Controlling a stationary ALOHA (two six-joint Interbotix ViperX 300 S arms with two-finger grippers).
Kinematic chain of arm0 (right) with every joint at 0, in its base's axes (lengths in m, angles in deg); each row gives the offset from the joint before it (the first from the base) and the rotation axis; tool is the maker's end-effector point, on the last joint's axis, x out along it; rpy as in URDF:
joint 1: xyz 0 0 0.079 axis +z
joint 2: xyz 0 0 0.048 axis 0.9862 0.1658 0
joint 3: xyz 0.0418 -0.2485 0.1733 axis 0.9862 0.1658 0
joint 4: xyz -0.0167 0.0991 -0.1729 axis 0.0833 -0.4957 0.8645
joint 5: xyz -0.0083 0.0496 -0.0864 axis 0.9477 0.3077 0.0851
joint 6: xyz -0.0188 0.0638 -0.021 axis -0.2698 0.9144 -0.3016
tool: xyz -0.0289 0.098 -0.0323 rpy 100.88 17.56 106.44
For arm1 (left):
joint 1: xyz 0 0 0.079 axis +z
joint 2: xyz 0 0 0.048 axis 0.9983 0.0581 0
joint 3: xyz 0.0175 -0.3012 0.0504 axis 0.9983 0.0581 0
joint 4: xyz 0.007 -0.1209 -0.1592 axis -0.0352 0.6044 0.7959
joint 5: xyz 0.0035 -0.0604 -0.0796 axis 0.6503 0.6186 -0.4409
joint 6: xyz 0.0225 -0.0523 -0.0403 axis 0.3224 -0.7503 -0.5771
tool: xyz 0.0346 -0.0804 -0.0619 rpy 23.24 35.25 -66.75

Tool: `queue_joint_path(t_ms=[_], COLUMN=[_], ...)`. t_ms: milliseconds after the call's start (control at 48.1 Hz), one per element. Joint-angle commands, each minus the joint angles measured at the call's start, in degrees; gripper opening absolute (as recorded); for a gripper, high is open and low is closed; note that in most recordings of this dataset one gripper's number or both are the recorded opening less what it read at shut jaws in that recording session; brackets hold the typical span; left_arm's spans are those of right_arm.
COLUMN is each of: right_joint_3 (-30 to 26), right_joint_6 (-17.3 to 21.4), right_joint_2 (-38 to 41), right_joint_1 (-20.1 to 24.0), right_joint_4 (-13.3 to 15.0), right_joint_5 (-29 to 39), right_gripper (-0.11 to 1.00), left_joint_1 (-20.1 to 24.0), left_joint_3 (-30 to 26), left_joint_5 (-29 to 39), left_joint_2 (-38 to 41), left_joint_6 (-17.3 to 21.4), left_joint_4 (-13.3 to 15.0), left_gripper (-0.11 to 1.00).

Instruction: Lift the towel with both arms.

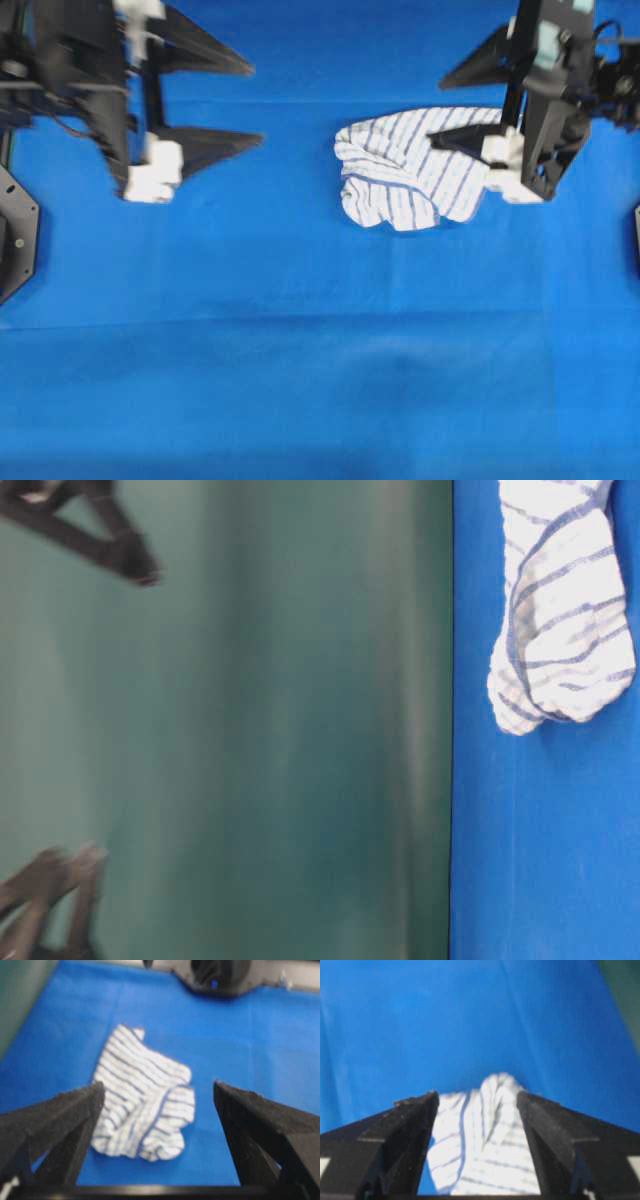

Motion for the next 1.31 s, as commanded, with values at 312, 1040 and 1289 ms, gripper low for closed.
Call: queue_joint_path(t_ms=[312,1040,1289], right_joint_3=[15.0,20.6,20.7], right_joint_6=[5.2,7.6,7.7], right_joint_2=[2.5,24.0,25.0], right_joint_1=[0.1,0.1,0.1], right_joint_4=[-0.1,-0.2,-0.3], right_joint_5=[-14.2,-27.3,-28.6], right_gripper=[0.66,0.66,0.66], left_joint_1=[-0.2,-0.2,-0.2], left_joint_3=[2.3,-0.6,-2.1], left_joint_5=[-10.9,-26.4,-26.7], left_joint_2=[17.6,42.3,44.9], left_joint_6=[1.2,1.3,1.1], left_joint_4=[-0.1,0.0,0.1], left_gripper=[0.91,0.91,0.91])
